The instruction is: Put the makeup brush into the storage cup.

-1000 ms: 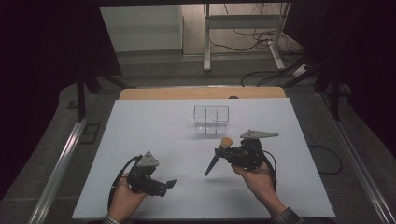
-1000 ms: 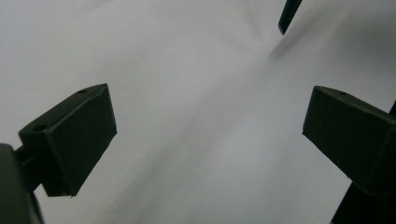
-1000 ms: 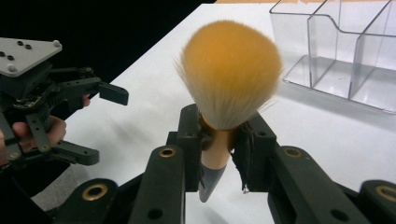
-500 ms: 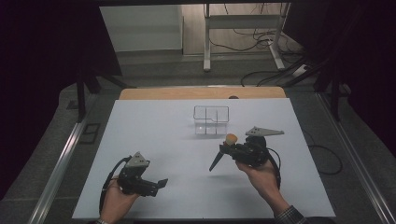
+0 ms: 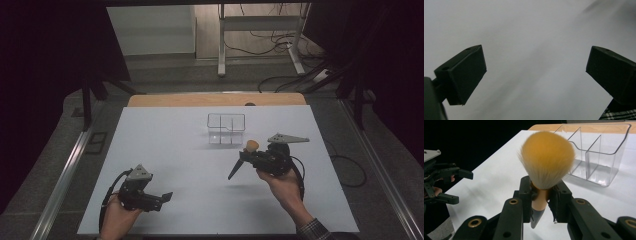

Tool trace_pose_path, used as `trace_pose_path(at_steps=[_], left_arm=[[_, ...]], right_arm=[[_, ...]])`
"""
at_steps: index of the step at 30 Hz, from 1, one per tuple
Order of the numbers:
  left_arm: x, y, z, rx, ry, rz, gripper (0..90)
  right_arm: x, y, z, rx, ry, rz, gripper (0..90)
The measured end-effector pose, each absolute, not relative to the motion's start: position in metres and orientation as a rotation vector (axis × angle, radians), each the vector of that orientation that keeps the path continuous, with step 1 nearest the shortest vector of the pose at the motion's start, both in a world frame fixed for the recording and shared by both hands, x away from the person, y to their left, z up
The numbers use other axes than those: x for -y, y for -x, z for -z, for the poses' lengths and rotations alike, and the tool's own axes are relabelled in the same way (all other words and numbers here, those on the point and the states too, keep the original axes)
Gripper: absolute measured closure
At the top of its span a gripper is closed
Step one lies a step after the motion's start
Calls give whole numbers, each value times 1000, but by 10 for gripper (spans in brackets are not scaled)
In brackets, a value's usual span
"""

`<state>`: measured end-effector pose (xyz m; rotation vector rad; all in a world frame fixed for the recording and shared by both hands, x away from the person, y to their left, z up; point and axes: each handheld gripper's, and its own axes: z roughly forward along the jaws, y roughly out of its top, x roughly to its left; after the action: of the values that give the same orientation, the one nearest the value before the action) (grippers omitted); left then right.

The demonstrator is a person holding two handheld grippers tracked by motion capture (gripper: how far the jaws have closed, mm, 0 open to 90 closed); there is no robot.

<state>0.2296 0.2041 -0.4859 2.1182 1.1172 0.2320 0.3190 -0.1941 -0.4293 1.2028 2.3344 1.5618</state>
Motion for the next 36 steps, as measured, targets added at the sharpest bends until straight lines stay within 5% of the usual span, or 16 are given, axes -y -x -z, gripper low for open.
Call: trace_pose_path(at_steps=[36], left_arm=[[-229, -214, 489, -1192, -2091, -260, 28]], right_arm=[[224, -335, 412, -2223, -1217, -1573, 730]])
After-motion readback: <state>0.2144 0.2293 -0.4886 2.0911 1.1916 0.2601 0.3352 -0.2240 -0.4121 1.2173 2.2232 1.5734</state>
